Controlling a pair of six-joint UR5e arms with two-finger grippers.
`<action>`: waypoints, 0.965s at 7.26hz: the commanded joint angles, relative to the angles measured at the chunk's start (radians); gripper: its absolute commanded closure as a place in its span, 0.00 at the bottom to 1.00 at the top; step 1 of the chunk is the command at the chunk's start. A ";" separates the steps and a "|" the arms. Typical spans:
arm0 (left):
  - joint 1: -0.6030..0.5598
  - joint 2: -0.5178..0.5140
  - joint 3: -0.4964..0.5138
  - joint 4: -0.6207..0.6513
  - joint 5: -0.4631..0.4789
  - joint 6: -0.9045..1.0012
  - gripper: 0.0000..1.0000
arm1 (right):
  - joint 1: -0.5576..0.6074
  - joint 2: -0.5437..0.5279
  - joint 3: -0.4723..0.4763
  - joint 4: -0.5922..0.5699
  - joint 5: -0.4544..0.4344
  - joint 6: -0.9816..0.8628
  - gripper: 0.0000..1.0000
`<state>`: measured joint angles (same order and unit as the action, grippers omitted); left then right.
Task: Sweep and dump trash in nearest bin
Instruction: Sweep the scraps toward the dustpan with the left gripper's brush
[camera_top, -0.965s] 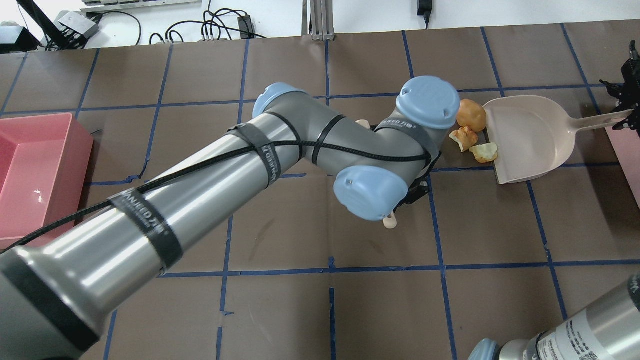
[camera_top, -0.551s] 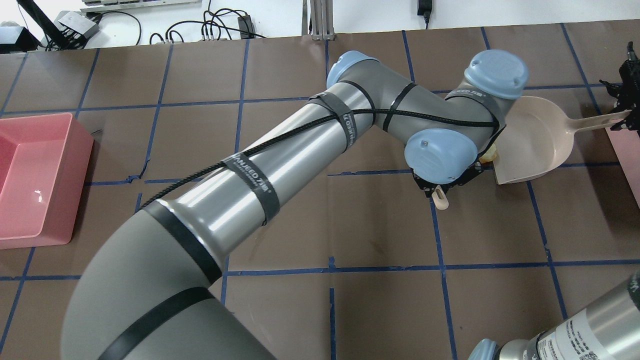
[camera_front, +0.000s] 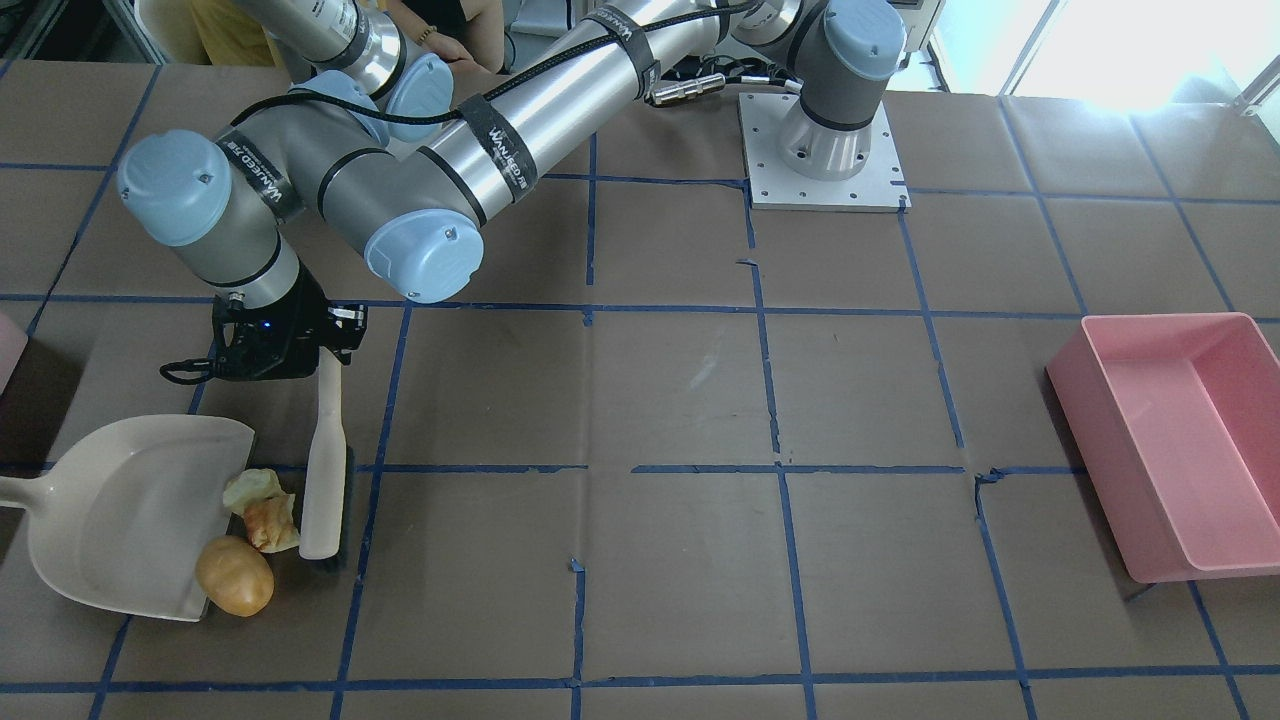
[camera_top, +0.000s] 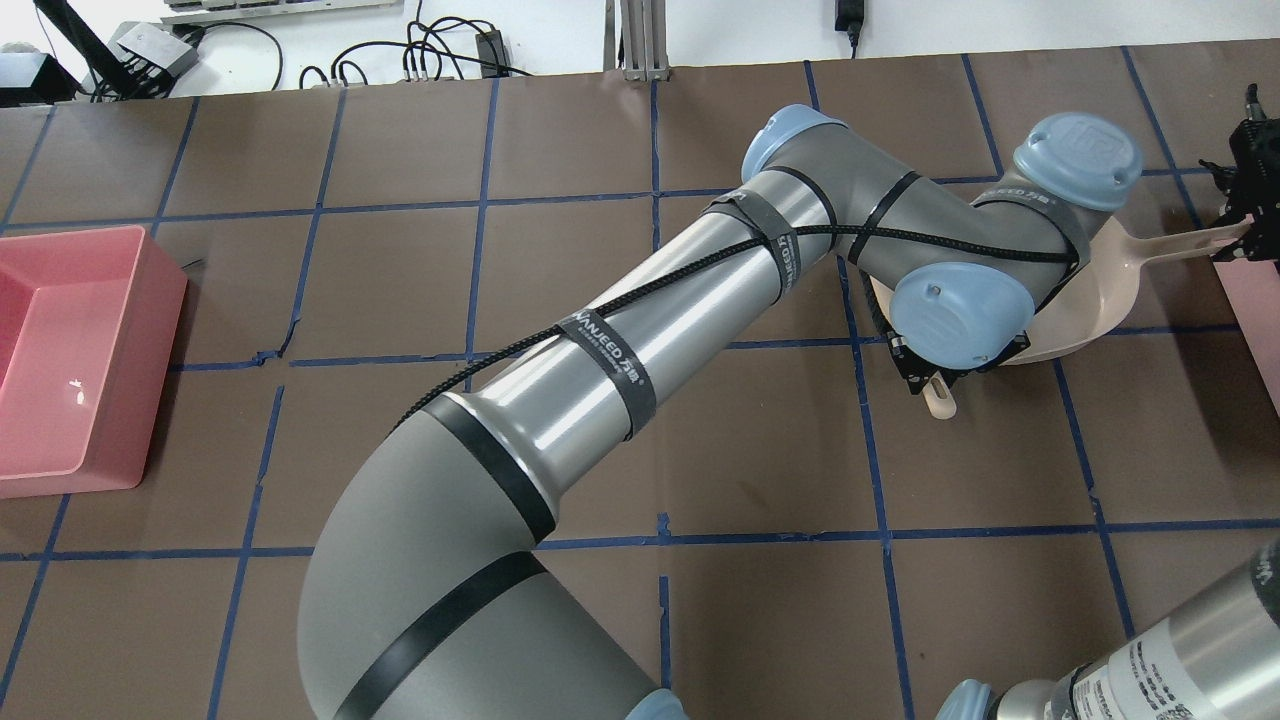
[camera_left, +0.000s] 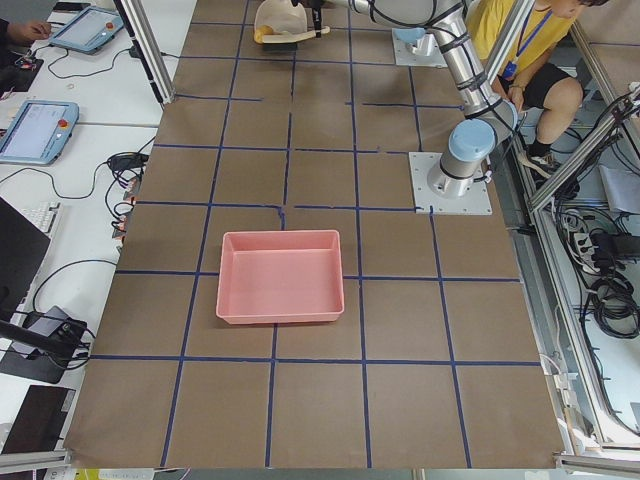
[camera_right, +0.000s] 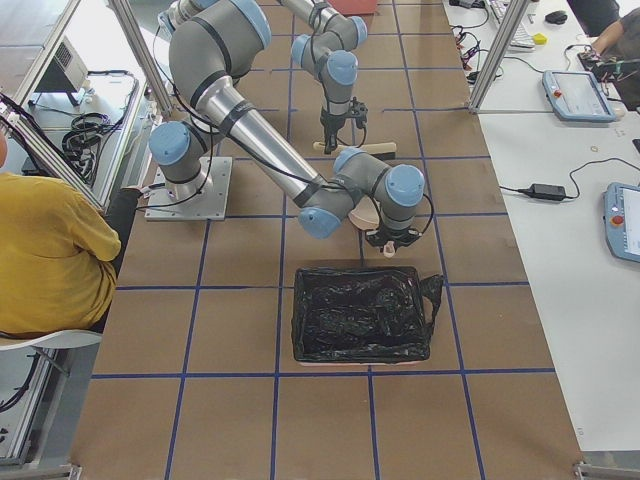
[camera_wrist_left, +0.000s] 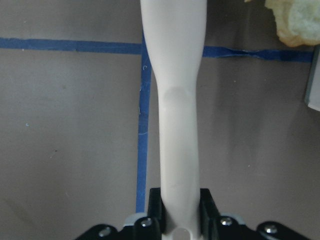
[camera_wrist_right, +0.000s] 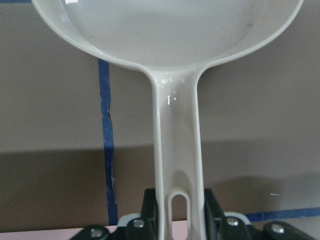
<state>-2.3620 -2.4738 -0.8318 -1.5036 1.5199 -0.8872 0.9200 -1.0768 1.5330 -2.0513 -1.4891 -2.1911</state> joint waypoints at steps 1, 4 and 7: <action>-0.002 -0.028 0.022 -0.001 -0.006 -0.167 1.00 | 0.005 0.003 0.001 -0.001 -0.002 0.014 1.00; -0.002 -0.031 0.037 0.000 -0.026 -0.305 1.00 | 0.007 0.002 0.001 0.000 -0.002 0.024 1.00; -0.014 -0.057 0.109 0.006 -0.067 -0.398 1.00 | 0.007 0.003 0.001 0.002 -0.002 0.024 1.00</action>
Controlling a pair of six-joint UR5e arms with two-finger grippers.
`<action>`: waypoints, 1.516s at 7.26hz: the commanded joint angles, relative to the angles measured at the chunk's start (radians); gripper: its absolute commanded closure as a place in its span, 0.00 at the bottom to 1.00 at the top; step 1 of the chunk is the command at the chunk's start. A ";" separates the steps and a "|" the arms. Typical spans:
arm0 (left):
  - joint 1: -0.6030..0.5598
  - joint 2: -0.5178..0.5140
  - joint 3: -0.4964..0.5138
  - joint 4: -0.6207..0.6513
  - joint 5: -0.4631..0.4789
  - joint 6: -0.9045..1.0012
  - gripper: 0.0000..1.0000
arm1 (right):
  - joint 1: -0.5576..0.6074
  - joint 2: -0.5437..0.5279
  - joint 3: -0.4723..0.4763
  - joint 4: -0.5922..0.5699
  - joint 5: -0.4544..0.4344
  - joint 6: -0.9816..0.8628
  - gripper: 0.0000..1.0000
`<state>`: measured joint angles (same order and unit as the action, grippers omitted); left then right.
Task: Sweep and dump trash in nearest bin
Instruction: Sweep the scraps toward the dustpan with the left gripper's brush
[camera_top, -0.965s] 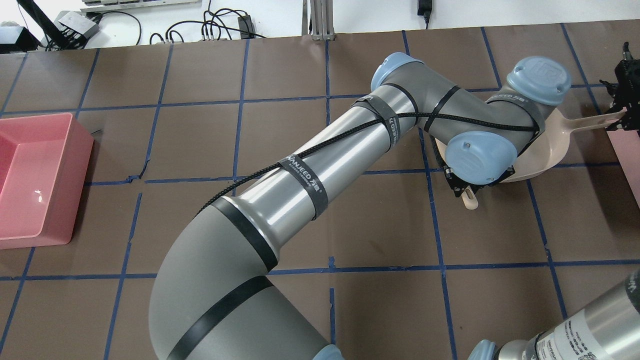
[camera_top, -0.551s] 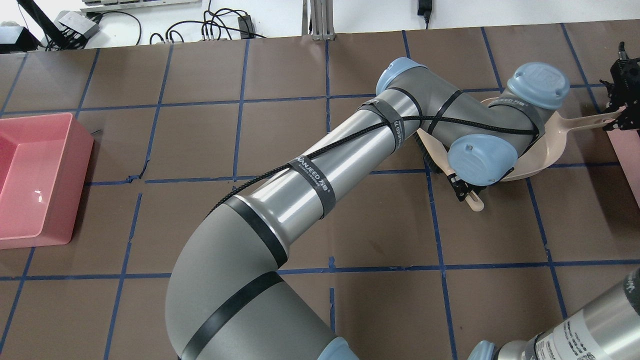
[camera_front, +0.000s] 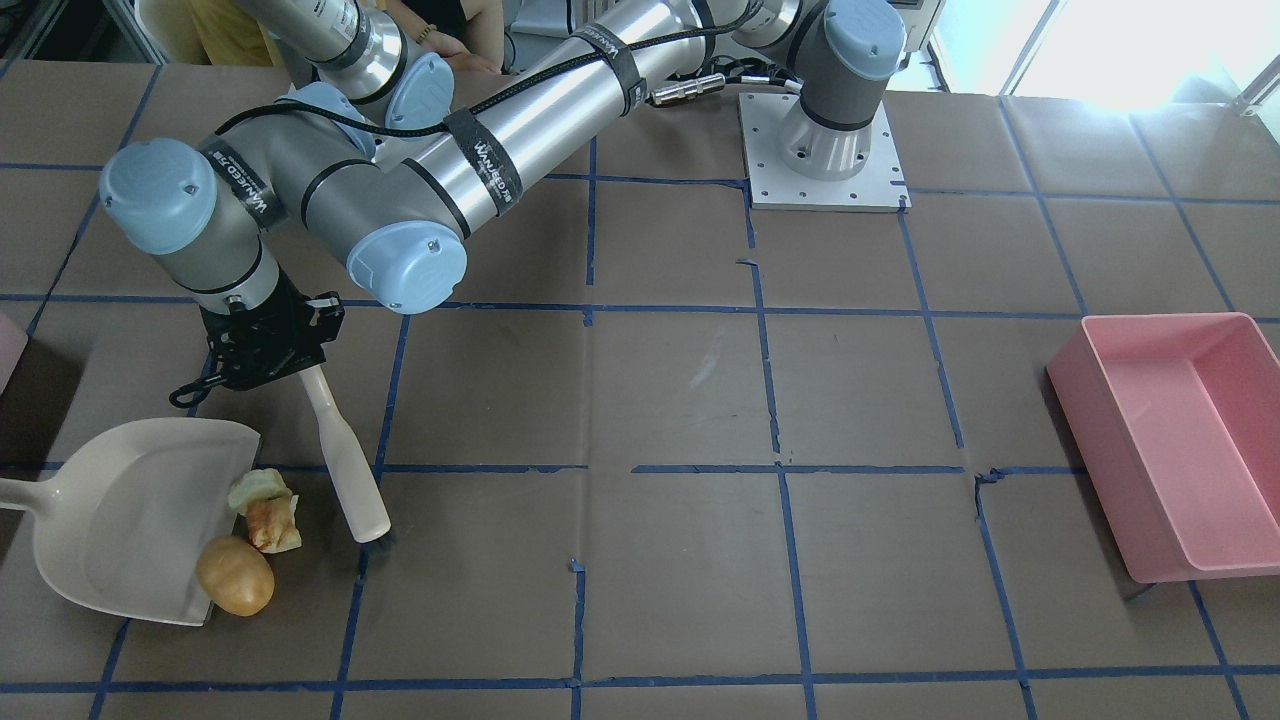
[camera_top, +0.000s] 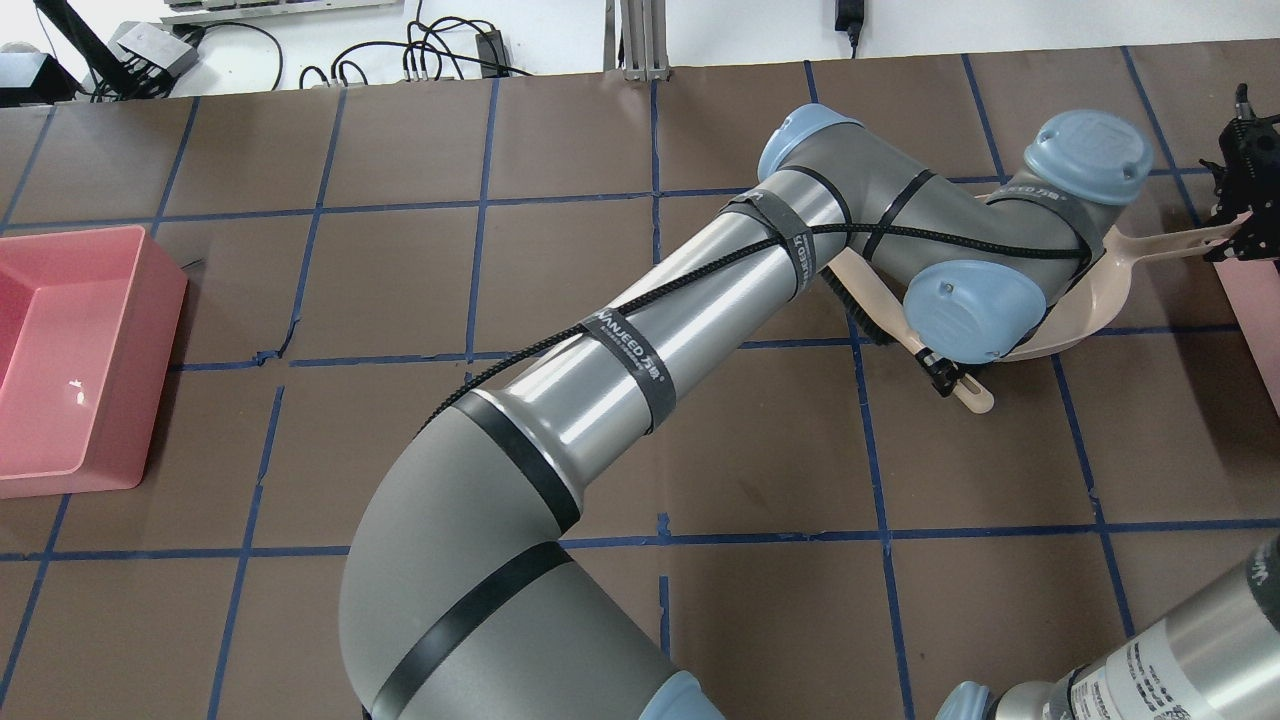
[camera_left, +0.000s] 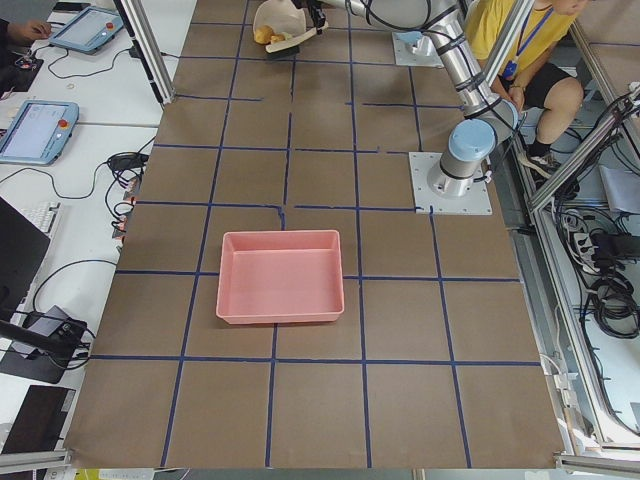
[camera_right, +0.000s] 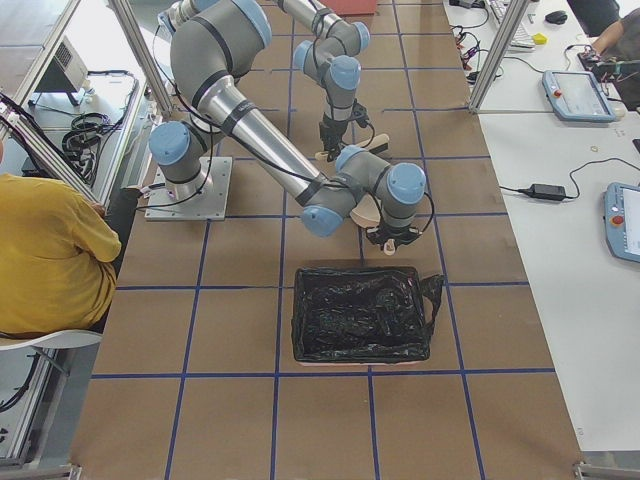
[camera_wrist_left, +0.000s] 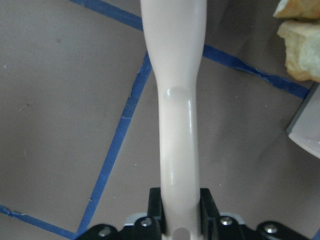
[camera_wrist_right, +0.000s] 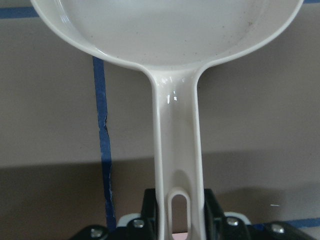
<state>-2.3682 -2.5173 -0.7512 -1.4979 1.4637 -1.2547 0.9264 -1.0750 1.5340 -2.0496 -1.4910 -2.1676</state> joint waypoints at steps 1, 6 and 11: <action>-0.009 -0.029 0.035 0.002 -0.011 -0.058 1.00 | 0.000 0.001 0.000 0.000 0.000 0.002 1.00; -0.028 -0.087 0.102 0.005 -0.034 -0.063 1.00 | 0.000 0.001 0.000 0.000 0.000 0.006 1.00; -0.037 -0.094 0.112 0.005 -0.048 -0.051 1.00 | 0.000 0.001 0.000 0.011 -0.003 0.018 1.00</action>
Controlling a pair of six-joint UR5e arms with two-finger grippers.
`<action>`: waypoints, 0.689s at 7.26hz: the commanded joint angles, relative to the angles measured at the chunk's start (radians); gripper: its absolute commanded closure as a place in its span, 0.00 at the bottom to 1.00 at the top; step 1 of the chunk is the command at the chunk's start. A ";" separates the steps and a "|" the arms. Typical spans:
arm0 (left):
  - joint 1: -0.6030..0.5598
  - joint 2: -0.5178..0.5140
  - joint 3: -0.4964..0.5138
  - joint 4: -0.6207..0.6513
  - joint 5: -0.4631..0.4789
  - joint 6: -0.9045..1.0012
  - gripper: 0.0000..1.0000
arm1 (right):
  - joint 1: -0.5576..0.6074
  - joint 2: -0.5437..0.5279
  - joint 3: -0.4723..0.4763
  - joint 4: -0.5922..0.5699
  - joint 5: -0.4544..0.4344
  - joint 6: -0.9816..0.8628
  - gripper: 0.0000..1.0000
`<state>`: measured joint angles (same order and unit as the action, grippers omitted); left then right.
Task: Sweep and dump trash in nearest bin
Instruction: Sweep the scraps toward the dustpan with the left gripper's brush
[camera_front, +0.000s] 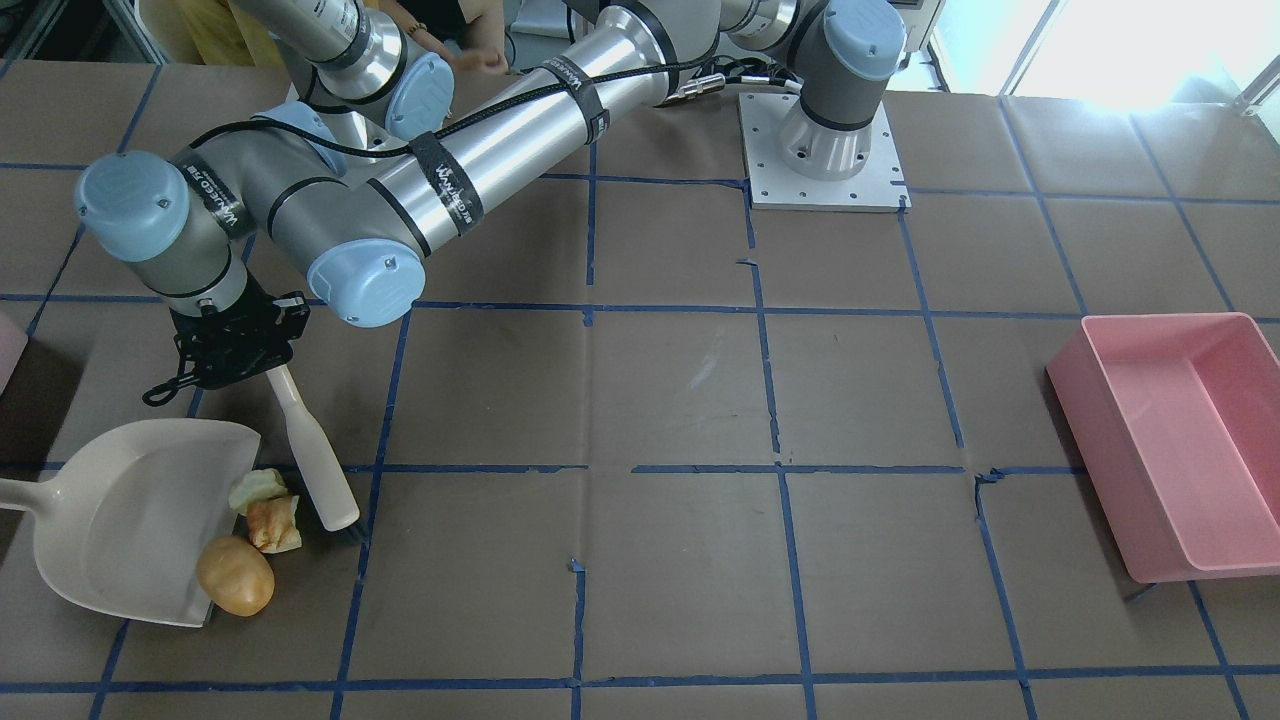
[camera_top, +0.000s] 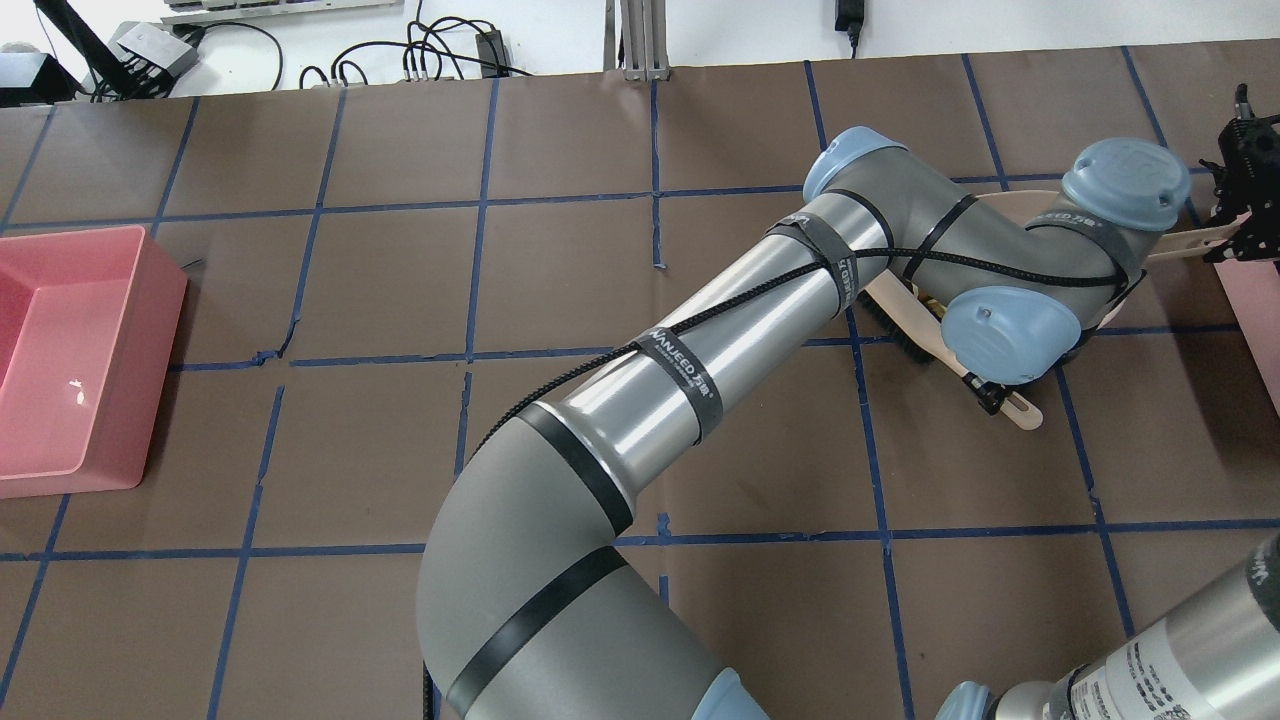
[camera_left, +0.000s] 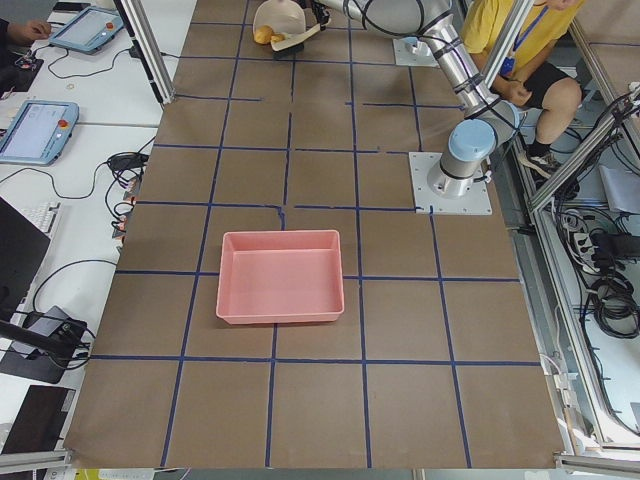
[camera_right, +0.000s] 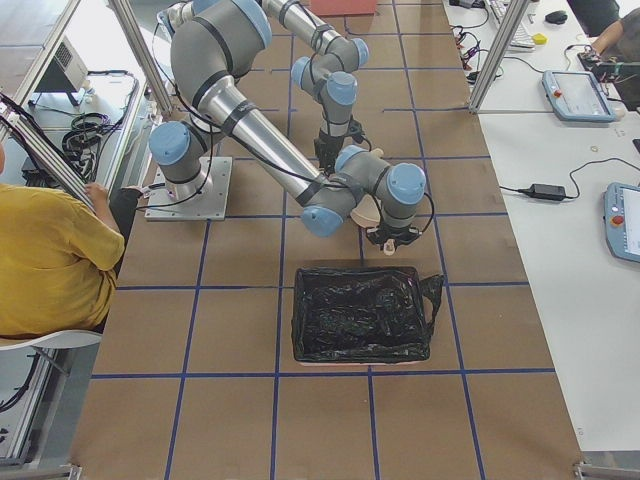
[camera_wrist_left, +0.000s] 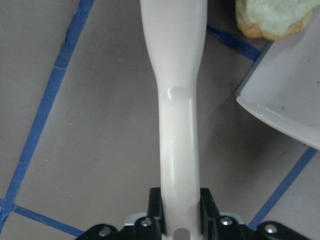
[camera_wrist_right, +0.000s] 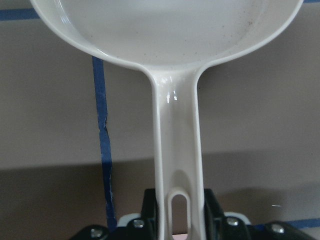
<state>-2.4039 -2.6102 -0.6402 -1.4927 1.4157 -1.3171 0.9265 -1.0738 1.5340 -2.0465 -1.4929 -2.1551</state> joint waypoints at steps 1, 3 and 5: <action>-0.003 -0.001 0.002 0.002 0.002 0.066 1.00 | 0.000 0.000 0.000 0.008 0.000 0.006 1.00; -0.004 -0.008 0.002 0.002 0.002 0.172 1.00 | 0.000 0.000 0.000 0.008 0.000 0.006 1.00; -0.004 -0.010 0.004 0.005 0.005 0.286 1.00 | 0.000 0.000 0.000 0.006 -0.001 0.006 1.00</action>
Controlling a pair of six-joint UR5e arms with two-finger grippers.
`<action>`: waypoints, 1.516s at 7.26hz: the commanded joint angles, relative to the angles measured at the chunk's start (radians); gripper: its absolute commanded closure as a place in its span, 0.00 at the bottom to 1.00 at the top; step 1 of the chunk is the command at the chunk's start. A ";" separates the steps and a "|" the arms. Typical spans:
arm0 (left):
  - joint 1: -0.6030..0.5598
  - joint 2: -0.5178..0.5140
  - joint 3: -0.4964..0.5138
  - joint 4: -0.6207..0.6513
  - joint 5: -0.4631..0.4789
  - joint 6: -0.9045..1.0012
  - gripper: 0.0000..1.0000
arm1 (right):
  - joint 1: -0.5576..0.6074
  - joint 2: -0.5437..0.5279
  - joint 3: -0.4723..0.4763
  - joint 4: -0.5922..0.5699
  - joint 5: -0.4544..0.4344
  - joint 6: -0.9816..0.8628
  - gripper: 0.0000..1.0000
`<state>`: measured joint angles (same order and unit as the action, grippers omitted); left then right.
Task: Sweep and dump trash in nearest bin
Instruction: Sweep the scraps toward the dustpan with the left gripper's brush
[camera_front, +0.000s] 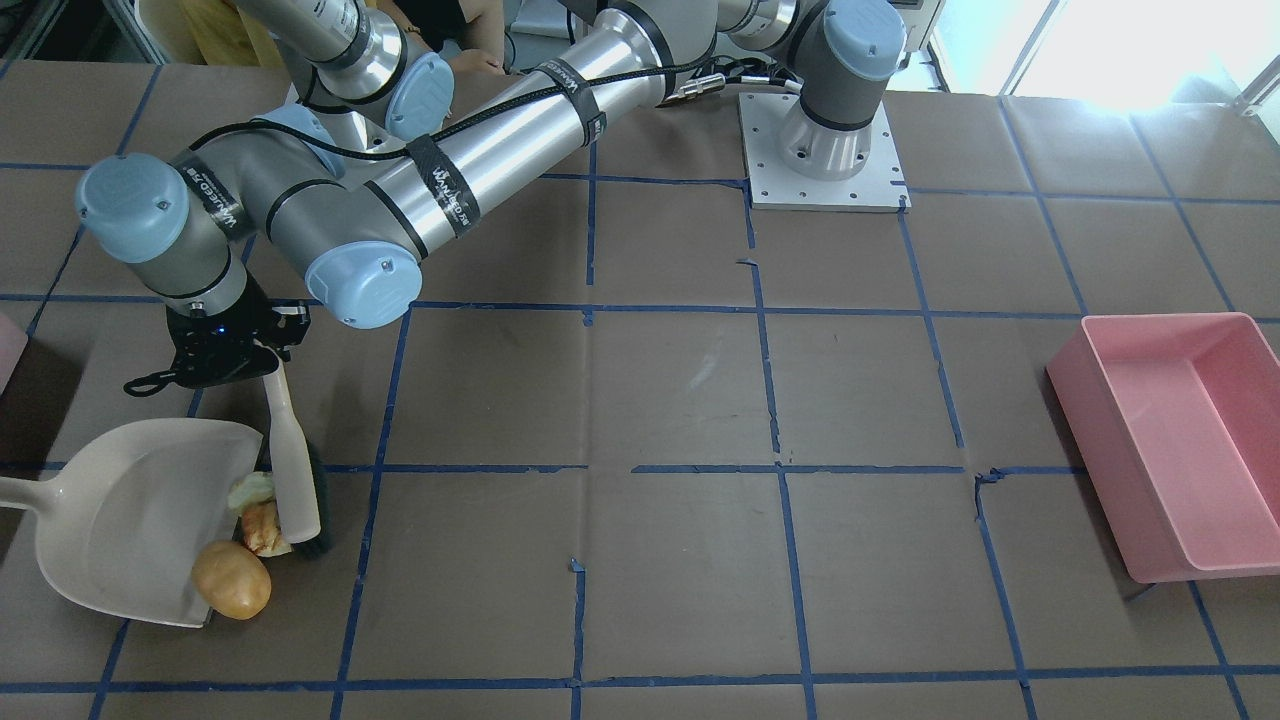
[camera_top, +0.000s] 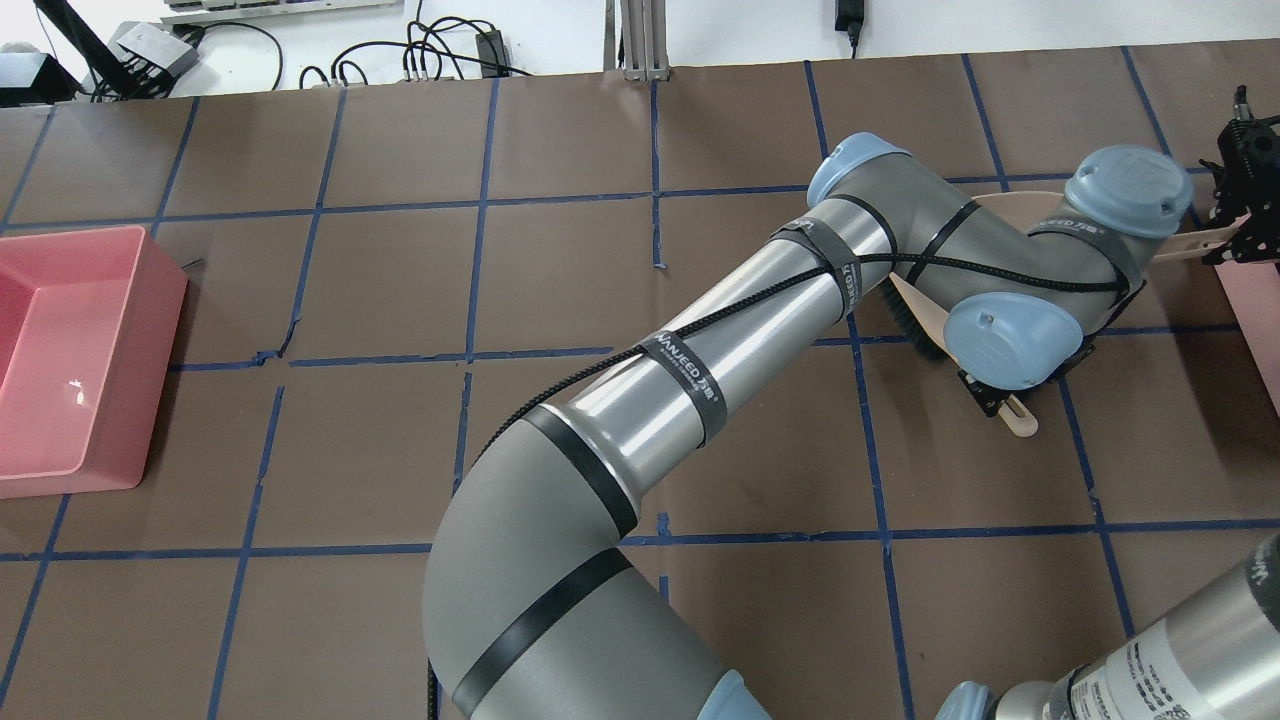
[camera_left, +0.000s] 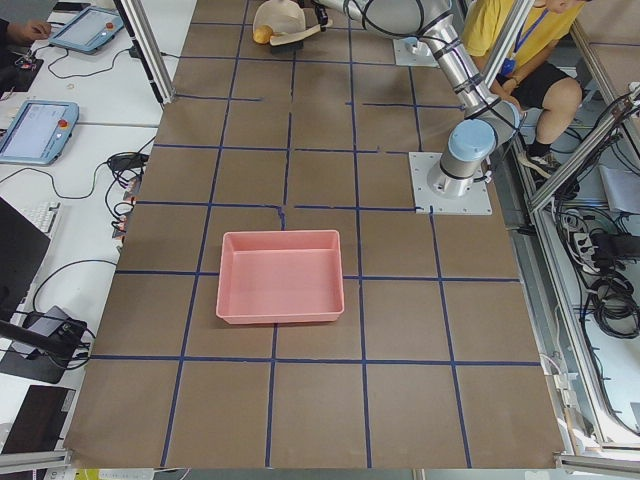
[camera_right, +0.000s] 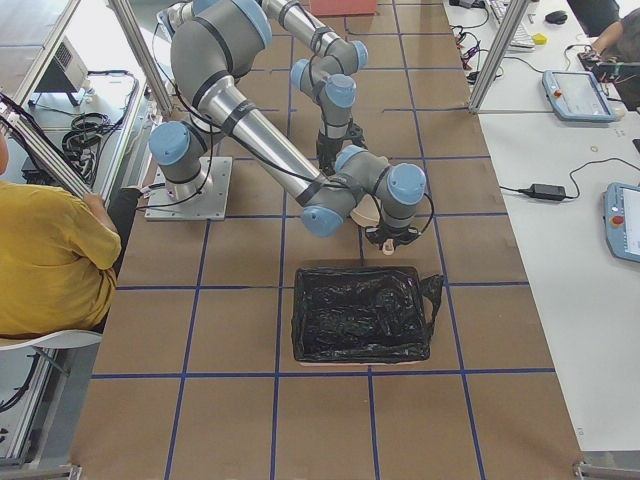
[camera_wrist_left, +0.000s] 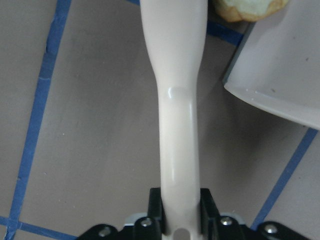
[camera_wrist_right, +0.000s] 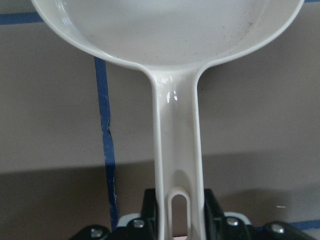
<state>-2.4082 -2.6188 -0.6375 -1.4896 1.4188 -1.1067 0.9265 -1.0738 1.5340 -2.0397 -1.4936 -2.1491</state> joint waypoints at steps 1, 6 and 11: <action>0.000 -0.003 0.004 0.005 0.003 0.109 1.00 | 0.000 0.000 0.000 -0.001 0.001 0.000 1.00; 0.000 -0.001 0.002 0.028 0.015 0.321 1.00 | 0.000 0.000 0.000 -0.001 0.001 0.000 1.00; -0.029 0.009 -0.002 0.023 0.165 0.617 1.00 | 0.000 0.000 0.000 -0.001 0.001 0.002 1.00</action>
<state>-2.4258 -2.6155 -0.6386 -1.4629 1.5252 -0.5414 0.9265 -1.0738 1.5340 -2.0402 -1.4926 -2.1488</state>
